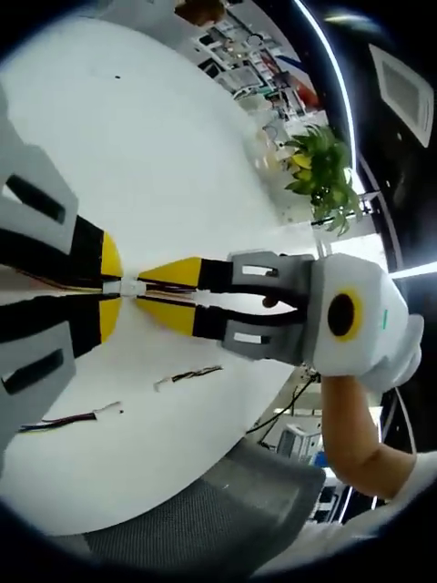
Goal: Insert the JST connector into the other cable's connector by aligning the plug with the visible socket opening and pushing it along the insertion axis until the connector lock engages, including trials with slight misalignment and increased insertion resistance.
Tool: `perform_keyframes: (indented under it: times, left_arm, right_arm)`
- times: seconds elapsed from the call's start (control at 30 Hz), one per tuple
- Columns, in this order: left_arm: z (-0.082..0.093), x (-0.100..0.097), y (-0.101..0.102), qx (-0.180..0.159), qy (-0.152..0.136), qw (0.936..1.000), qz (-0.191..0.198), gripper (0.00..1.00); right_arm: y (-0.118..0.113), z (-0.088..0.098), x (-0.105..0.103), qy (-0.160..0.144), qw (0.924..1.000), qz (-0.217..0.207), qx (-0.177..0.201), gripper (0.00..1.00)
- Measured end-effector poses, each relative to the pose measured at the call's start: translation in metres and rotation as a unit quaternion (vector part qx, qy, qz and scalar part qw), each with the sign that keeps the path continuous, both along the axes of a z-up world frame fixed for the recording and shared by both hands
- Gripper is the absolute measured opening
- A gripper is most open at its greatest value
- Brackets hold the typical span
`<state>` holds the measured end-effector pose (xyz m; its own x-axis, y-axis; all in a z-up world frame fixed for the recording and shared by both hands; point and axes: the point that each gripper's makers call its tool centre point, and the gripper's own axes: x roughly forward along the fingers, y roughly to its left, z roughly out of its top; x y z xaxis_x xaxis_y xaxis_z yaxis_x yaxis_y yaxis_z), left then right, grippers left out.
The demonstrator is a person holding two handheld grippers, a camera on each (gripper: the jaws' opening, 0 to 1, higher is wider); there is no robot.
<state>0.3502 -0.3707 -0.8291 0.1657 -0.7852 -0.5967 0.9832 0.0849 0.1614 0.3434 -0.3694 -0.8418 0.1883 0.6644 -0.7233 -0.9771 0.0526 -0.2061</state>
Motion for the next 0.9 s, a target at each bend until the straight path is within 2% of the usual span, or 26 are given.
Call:
perform_keyframes:
  times: [0.07,0.33,0.9]
  left_arm:
    - [-0.002,0.005,0.0,0.001,0.001,1.0,0.002,0.0]
    - [-0.008,0.017,0.0,-0.001,0.011,0.9999,0.011,0.0]
    - [-0.009,0.02,-0.001,0.008,0.009,0.9998,0.015,0.0]
  right_arm:
    - [-0.002,-0.003,0.01,-0.002,1.0,0.001,-0.002,0.04]
    - [-0.001,-0.008,0.015,-0.007,0.9999,-0.003,-0.009,0.04]
    - [-0.001,-0.01,0.022,-0.01,0.9999,-0.006,-0.007,0.05]
